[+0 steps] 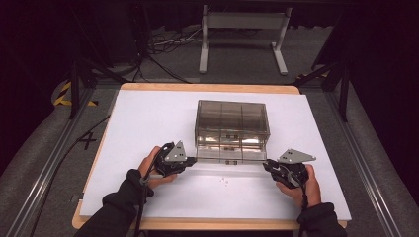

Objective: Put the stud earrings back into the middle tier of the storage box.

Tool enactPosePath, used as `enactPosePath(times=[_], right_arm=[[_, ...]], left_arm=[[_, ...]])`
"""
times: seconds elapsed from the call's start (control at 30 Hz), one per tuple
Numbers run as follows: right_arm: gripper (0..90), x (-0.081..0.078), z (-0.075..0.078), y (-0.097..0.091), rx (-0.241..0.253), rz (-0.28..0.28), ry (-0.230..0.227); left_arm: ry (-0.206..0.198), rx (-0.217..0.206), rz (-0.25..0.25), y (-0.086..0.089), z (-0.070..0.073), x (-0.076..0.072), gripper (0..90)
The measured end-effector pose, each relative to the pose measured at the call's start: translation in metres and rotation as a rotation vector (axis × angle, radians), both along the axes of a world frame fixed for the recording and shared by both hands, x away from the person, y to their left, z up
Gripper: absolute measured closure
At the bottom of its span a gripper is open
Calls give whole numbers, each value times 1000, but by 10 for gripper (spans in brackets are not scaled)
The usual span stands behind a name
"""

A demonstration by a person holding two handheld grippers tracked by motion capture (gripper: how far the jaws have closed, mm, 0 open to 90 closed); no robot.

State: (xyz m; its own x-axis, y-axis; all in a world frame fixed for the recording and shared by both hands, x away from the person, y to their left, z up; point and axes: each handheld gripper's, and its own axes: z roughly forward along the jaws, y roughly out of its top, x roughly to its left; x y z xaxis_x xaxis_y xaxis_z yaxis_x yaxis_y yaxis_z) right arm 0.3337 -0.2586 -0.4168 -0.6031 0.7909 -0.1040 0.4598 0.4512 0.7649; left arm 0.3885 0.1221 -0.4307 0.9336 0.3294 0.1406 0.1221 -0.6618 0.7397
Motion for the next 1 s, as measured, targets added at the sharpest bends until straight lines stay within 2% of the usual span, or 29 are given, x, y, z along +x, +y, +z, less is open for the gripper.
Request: enactPosePath(times=[0.13, 0.43, 0.7, 0.9, 1.0], right_arm=[[743, 0, 0, 0, -3, 4, -1], [712, 0, 0, 1, -5, 5, -3], [653, -3, 3, -3, 1, -11, -12], [646, -8, 8, -7, 20, -18, -28], [645, -16, 14, -12, 42, -23, -53]], left_arm=[[-8, 6, 0, 0, 0, 0, 851], [-13, -9, 11, 2, 2, 0, 811], [-17, -14, 27, 10, 0, -3, 736], [-26, -54, 53, 22, 2, -5, 689], [-33, -66, 63, 27, 2, -8, 653]])
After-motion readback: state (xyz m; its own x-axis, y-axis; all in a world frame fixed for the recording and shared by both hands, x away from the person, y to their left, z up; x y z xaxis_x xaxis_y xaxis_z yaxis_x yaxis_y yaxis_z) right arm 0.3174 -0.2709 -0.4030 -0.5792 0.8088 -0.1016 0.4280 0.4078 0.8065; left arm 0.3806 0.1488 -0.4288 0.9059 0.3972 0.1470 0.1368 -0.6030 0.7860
